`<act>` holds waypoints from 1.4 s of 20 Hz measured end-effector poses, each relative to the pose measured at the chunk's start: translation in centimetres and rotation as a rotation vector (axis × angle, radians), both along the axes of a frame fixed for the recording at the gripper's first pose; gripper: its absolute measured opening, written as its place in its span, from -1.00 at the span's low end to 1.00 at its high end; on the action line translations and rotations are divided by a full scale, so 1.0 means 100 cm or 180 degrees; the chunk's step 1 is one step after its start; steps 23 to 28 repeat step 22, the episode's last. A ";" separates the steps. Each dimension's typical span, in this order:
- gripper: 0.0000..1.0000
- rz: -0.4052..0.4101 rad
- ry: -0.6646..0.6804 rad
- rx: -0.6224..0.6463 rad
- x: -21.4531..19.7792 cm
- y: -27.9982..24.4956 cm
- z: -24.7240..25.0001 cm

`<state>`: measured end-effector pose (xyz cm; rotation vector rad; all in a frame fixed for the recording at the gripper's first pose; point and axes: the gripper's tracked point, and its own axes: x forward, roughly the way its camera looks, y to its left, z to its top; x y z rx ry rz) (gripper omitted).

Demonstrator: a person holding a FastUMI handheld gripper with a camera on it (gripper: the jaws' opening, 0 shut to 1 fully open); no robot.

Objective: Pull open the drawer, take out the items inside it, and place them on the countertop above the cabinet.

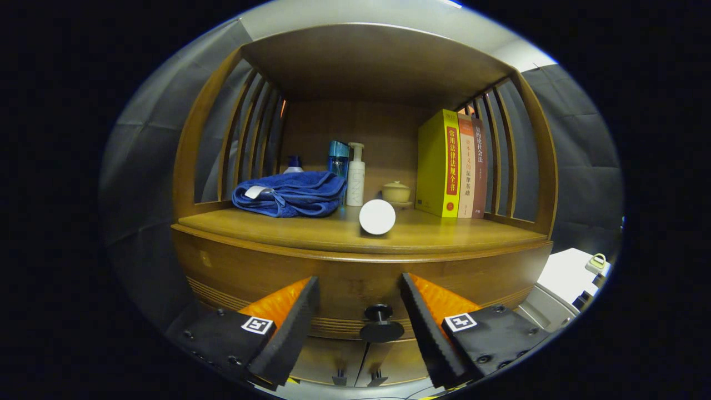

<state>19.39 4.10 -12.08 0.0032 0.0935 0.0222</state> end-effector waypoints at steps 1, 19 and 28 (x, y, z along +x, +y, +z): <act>0.93 0.0001 -0.0048 0.0000 -0.006 -0.001 0.009; 0.92 0.0042 -0.0206 0.0258 -0.198 -0.038 0.137; 0.92 -0.0013 -0.0332 0.0278 -0.214 -0.048 0.150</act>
